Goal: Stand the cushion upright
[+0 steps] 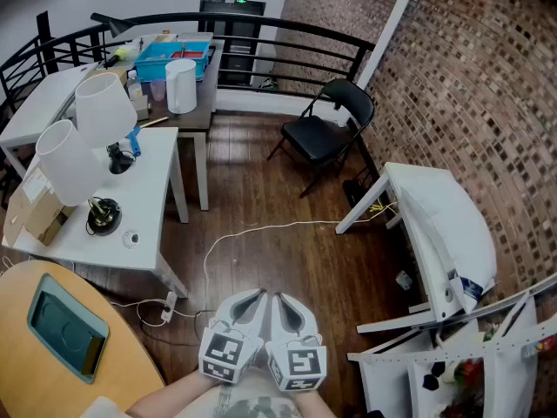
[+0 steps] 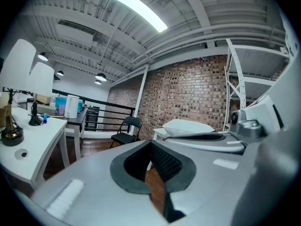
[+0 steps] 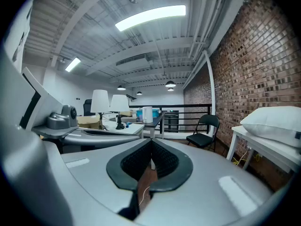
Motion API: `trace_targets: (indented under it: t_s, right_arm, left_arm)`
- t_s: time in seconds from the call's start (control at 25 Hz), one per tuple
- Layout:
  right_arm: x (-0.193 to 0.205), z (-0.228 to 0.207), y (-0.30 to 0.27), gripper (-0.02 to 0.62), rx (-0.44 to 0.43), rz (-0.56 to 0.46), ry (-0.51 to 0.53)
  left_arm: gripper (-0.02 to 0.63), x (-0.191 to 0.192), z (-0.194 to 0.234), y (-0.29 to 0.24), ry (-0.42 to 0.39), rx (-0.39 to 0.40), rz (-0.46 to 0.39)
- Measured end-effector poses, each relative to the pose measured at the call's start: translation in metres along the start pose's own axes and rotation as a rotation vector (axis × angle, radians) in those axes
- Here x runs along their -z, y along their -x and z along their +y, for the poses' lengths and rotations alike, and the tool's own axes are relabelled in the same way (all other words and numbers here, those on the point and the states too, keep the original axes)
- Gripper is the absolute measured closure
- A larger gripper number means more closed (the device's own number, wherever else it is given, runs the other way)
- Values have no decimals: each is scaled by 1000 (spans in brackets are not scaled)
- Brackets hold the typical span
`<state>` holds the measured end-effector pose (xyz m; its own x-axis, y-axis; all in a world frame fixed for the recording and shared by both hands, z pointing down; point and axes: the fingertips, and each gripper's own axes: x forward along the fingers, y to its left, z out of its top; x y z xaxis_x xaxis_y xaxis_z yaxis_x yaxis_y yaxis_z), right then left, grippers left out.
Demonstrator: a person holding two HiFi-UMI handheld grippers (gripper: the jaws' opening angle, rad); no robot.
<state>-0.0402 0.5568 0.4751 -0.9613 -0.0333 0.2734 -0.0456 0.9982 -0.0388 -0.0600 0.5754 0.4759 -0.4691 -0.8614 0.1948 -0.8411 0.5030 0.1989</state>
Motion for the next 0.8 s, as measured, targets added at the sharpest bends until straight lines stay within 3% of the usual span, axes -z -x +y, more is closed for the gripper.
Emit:
trace_targets:
  t_s: [0.48,0.8]
  right_arm:
    - [2,-40,-7,595,41,11,-22]
    - [-1,-95,-26,595,55,-12,-70]
  left_arm:
    - [606,3,-18,-43,-20,60,36]
    - [606,0,-29,-96,-63,67,67]
